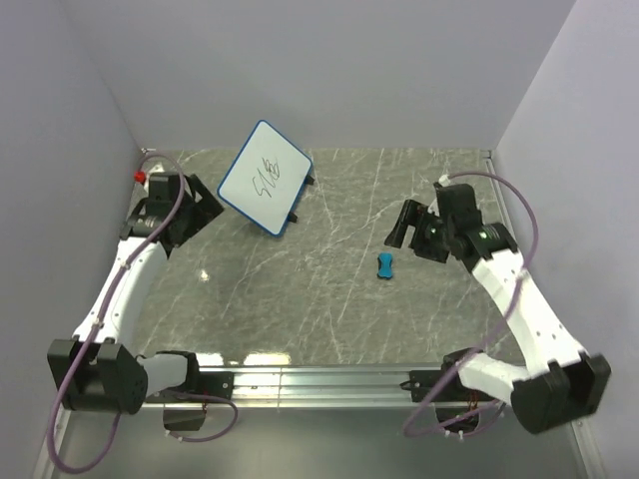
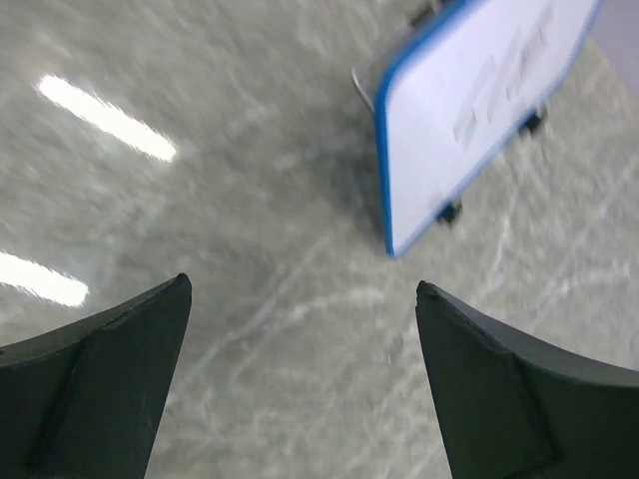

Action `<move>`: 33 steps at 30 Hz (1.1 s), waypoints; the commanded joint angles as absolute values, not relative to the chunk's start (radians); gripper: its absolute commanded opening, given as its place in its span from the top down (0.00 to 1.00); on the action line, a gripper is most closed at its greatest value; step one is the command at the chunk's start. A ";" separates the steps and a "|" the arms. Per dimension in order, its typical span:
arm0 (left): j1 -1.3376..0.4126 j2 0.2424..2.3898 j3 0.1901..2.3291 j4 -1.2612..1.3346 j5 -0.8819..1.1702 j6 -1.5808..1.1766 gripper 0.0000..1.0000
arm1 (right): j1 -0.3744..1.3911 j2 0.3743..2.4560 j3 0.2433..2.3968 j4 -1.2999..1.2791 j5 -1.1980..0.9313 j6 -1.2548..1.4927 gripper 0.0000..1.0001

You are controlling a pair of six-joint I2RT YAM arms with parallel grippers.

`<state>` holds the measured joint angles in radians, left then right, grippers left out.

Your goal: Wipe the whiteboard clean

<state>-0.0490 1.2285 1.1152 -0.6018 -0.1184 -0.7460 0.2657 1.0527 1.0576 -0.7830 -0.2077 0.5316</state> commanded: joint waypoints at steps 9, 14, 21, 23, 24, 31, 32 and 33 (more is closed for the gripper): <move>-0.207 1.019 1.043 -0.742 -0.107 -0.756 0.05 | 0.252 1.374 1.054 -0.762 -0.043 0.428 0.13; -0.210 0.911 0.988 -0.770 -0.112 -0.755 0.08 | 0.256 1.492 1.107 -0.735 -0.074 0.454 0.20; -0.209 0.894 0.985 -0.785 -0.098 -0.746 0.11 | 0.267 1.634 1.167 -0.710 -0.086 0.483 0.22; -0.210 0.896 0.991 -0.785 -0.095 -0.741 0.12 | 0.281 1.654 1.186 -0.700 -0.084 0.486 0.23; -0.210 0.897 0.996 -0.787 -0.095 -0.738 0.12 | 0.285 1.661 1.192 -0.699 -0.075 0.488 0.23; -0.210 0.900 1.000 -0.798 -0.098 -0.727 0.12 | 0.316 1.736 1.224 -0.692 -0.063 0.495 0.30; -0.210 0.897 0.999 -0.796 -0.097 -0.727 0.12 | 0.314 1.749 1.223 -0.687 -0.061 0.497 0.31; -0.210 0.899 0.999 -0.801 -0.097 -0.727 0.12 | 0.318 1.753 1.221 -0.684 -0.060 0.497 0.34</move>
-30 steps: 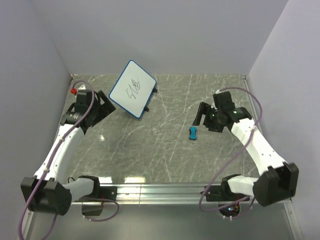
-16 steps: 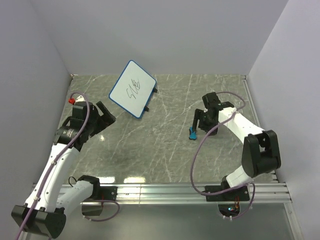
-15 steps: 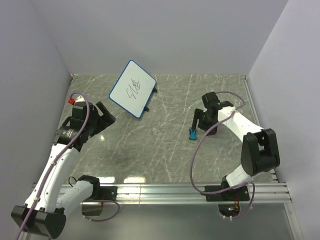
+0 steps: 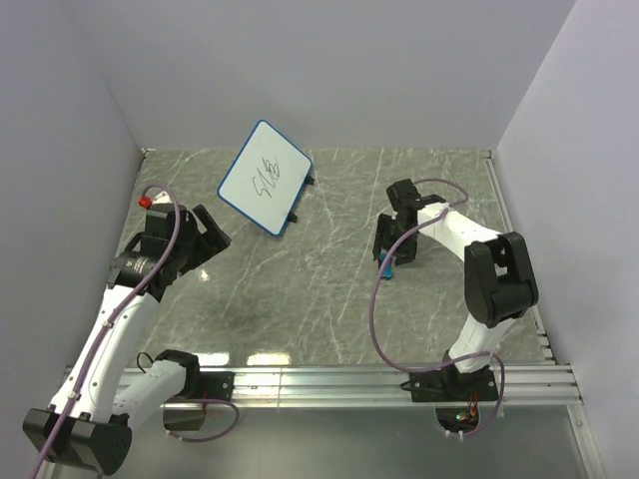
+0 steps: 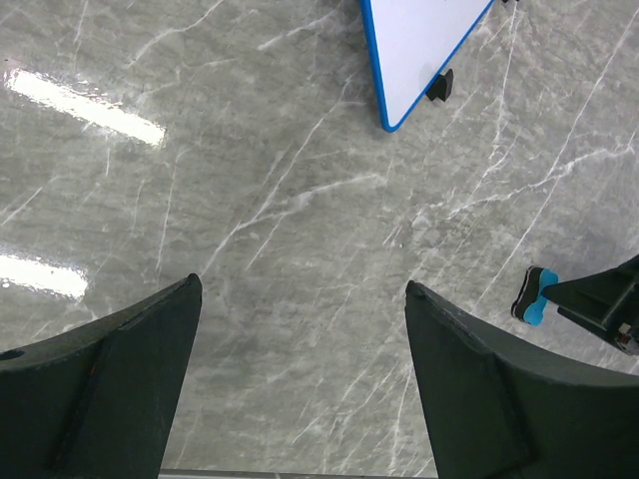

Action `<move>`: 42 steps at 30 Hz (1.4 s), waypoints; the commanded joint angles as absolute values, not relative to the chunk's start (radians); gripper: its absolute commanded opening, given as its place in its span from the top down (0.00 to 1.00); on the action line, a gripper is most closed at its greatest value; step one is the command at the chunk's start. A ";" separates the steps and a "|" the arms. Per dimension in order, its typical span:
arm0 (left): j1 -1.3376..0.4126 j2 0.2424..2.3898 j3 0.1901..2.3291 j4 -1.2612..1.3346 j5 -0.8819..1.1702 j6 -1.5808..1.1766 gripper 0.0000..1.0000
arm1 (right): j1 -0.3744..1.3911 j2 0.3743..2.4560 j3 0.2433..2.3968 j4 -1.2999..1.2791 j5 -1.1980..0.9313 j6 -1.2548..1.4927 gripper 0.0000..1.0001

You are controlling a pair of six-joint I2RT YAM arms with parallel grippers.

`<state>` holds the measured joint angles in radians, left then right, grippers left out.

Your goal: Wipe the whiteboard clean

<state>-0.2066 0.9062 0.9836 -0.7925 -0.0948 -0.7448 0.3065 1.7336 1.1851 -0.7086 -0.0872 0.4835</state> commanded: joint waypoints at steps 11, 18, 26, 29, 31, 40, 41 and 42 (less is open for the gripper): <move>-0.210 0.894 0.993 -0.802 -0.089 -0.729 0.12 | 0.336 1.838 1.181 -0.650 -0.029 0.497 0.52; -0.209 0.977 1.061 -0.753 -0.116 -0.692 0.13 | 0.347 1.830 1.207 -0.672 -0.035 0.502 0.98; -0.134 1.236 1.345 -0.572 -0.124 -0.499 0.08 | 0.362 1.782 1.383 -0.772 -0.138 0.486 1.00; -0.024 1.389 1.467 -0.502 0.035 -0.488 0.11 | 0.365 1.799 1.514 -0.799 -0.266 0.482 1.00; 0.023 1.520 1.543 -0.456 0.143 -0.491 0.15 | 0.367 1.828 1.624 -0.827 -0.307 0.502 1.00; 0.061 2.080 2.009 -0.380 0.509 -0.460 0.23 | 0.393 1.976 1.975 -0.718 -0.603 0.672 1.00; 0.060 2.120 2.046 -0.396 0.543 -0.457 0.23 | 0.397 1.999 2.017 -0.715 -0.620 0.687 1.00; 0.057 2.191 2.078 -0.403 0.554 -0.446 0.25 | 0.402 2.050 2.105 -0.712 -0.650 0.707 1.00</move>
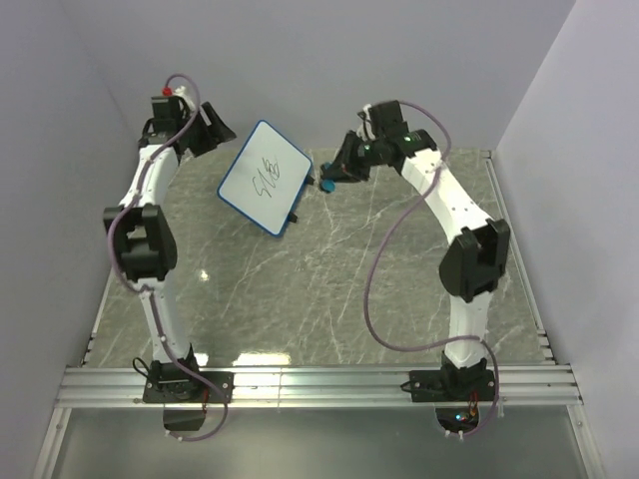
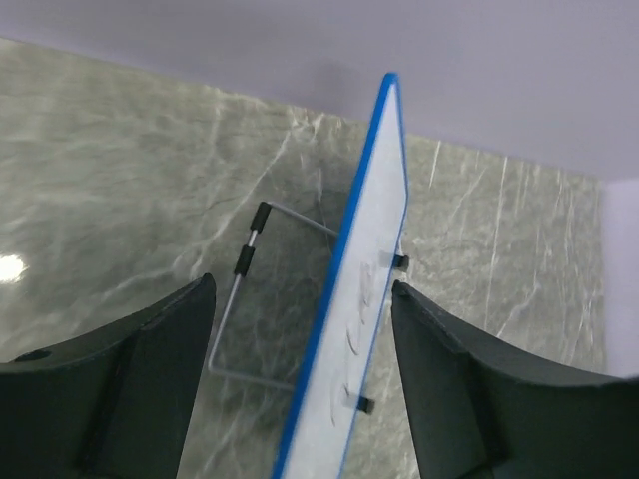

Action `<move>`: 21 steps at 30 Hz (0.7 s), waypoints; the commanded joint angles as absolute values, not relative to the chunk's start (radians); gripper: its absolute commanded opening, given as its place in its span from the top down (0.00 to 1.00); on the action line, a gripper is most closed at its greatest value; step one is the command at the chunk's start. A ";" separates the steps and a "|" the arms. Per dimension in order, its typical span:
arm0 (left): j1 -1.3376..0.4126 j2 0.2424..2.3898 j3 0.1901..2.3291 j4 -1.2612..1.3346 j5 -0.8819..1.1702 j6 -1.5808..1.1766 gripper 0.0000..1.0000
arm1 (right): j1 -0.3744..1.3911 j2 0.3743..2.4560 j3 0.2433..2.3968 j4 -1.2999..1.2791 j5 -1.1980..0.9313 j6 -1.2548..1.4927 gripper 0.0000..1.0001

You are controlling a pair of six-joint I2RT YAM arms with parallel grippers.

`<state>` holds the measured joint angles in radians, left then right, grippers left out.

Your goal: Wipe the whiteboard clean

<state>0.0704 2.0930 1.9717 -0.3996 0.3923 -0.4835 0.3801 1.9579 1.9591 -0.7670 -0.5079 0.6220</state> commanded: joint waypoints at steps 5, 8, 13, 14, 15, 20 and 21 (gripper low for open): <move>0.051 2.328 2.155 -0.385 0.574 -0.443 0.27 | 0.416 2.161 2.283 -0.730 -0.693 0.733 1.00; 0.049 2.379 2.166 -0.333 0.653 -0.466 0.29 | 0.416 2.142 2.188 -0.683 -0.700 0.742 1.00; 0.043 2.402 2.181 -0.305 0.693 -0.476 0.59 | 0.414 2.144 2.140 -0.727 -0.681 0.695 1.00; 0.043 2.405 2.180 -0.305 0.701 -0.471 0.67 | 0.414 2.151 2.141 -0.735 -0.677 0.686 1.00; 0.043 2.408 2.177 -0.304 0.716 -0.469 0.85 | 0.413 2.158 2.141 -0.747 -0.672 0.672 1.00; 0.005 2.405 2.158 -0.365 0.784 -0.381 1.00 | 0.413 2.174 2.151 -0.749 -0.675 0.660 1.00; 0.006 2.405 2.158 -0.388 0.782 -0.361 1.00 | 0.411 2.178 2.154 -0.747 -0.676 0.658 1.00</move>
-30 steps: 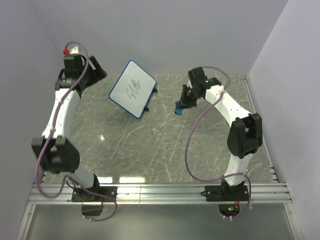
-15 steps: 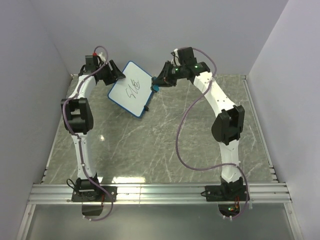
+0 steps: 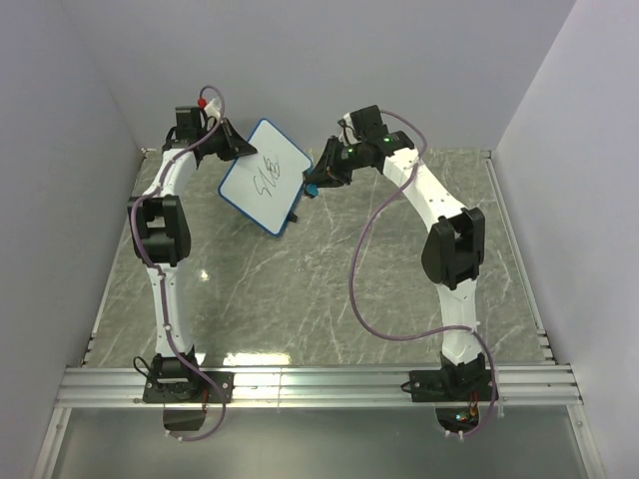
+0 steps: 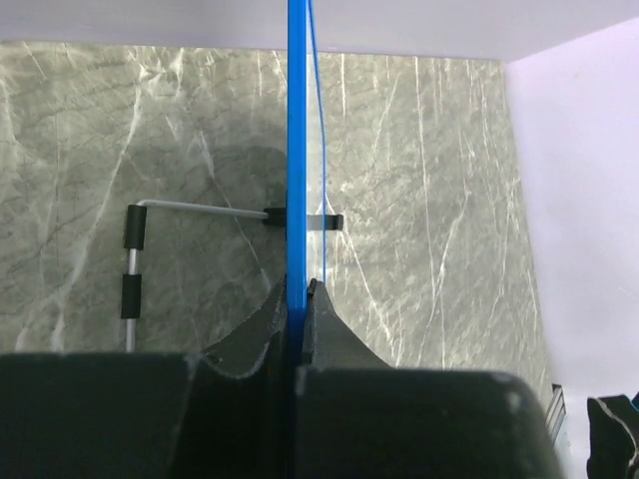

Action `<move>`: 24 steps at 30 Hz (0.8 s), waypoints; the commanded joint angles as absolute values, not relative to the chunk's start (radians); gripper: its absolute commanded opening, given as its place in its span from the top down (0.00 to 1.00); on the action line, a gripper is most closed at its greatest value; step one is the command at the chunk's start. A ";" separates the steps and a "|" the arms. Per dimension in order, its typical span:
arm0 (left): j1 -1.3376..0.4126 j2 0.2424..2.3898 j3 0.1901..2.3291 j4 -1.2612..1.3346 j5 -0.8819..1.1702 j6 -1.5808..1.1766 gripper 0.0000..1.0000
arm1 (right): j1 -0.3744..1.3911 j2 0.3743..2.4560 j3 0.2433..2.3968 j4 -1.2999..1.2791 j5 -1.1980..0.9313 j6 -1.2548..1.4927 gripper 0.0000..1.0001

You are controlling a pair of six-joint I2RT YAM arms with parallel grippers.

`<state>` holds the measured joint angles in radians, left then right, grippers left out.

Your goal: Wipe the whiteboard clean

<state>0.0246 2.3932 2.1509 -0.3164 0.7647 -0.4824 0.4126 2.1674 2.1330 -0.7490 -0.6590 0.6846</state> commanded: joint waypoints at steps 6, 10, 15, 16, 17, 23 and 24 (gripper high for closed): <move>-0.109 2.369 1.987 -0.445 0.764 -0.310 1.00 | 0.405 2.201 2.169 -0.729 -0.692 0.666 1.00; -0.178 2.316 1.778 -0.382 0.794 -0.334 1.00 | 0.408 2.203 2.163 -0.709 -0.703 0.675 1.00; -0.271 2.318 1.735 -0.400 0.831 -0.357 1.00 | 0.413 2.206 2.164 -0.680 -0.707 0.684 1.00; -0.297 2.310 1.695 -0.375 0.828 -0.380 1.00 | 0.413 2.207 2.167 -0.675 -0.709 0.687 1.00; -0.305 2.290 1.672 -0.348 0.828 -0.438 1.00 | 0.414 2.217 2.180 -0.678 -0.701 0.690 1.00; -0.321 2.256 1.577 -0.247 0.741 -0.589 1.00 | 0.434 2.230 2.177 -0.701 -0.571 0.672 1.00; -0.322 2.256 1.585 -0.255 0.739 -0.584 1.00 | 0.437 2.230 2.174 -0.718 -0.540 0.666 1.00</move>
